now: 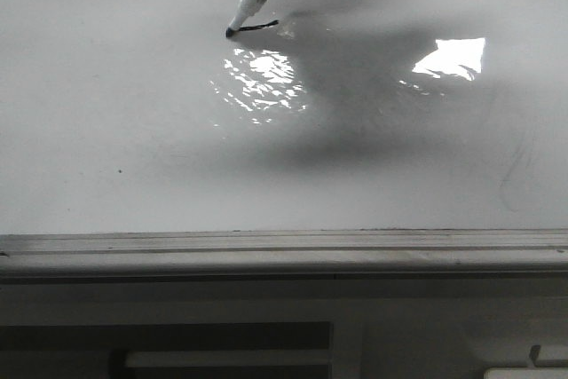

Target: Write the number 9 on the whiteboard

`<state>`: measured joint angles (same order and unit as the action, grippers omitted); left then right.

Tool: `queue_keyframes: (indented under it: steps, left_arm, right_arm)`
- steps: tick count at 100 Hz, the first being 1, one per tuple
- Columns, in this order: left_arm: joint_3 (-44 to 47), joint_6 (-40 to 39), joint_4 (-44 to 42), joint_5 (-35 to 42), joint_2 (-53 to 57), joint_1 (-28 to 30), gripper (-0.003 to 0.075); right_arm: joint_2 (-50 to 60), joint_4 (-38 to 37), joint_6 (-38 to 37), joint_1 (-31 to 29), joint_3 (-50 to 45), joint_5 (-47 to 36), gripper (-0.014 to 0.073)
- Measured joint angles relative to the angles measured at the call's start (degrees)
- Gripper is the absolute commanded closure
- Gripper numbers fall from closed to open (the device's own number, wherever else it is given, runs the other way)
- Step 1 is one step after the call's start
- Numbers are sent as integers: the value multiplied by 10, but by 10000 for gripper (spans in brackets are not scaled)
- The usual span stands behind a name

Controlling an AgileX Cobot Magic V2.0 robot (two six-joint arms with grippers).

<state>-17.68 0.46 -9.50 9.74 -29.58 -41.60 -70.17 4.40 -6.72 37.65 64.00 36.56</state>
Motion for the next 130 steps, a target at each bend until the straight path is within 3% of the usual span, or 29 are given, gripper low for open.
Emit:
queue_keyframes:
  steps: [12,39,86,114,130]
  left_arm:
    - [0,0,0,-1,0,0,426]
    - [0,0,0,-1,0,0,426]
    - [0,0,-4,-2,-5,-1,426]
    - [0,0,-44,3,-114,-87,426]
    - [0,0,-48,57,-202,-114,426]
  right_arm:
    - [3,-7,0,2,0,44,644]
    - [21,-71,-24,2,13,38,644]
    - [17,-33,-42,37,-33,102,644]
    - [23,-11,-42,93,-17,100,644]
    - [23,6,-45,118,-16,100,644]
